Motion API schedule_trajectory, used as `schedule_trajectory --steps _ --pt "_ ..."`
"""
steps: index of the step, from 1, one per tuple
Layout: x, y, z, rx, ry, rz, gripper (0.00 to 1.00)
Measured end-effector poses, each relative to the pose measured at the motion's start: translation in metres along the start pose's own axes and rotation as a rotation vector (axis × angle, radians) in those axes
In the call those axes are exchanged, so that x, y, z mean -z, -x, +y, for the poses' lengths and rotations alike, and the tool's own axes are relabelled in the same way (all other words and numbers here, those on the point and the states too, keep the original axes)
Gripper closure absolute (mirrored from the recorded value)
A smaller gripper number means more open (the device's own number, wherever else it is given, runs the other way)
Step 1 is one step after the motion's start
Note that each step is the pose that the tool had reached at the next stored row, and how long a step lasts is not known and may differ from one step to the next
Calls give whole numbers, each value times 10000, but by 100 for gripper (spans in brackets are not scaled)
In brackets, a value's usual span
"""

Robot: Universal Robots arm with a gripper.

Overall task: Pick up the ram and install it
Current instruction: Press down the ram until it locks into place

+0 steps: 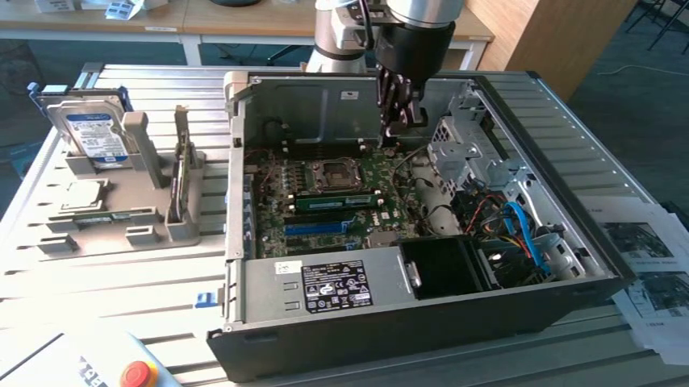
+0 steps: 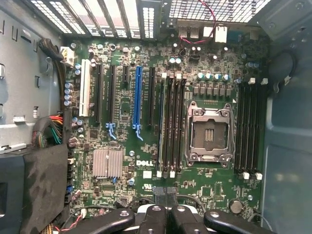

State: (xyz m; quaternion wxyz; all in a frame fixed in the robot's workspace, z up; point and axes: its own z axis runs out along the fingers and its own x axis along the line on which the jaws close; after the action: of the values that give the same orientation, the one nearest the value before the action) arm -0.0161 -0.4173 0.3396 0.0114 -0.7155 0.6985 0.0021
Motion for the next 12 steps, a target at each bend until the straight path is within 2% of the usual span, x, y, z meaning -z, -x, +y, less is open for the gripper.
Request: schedule_trajectory --steps 3,5,8,12 --pt "0 0 -1 -3 1 0 90" --pt "1 -2 -16 -3 43 -3 90" --pt "1 -3 -32 -7 292 -8 90" --pt "0 -3 -33 -7 302 -9 90"
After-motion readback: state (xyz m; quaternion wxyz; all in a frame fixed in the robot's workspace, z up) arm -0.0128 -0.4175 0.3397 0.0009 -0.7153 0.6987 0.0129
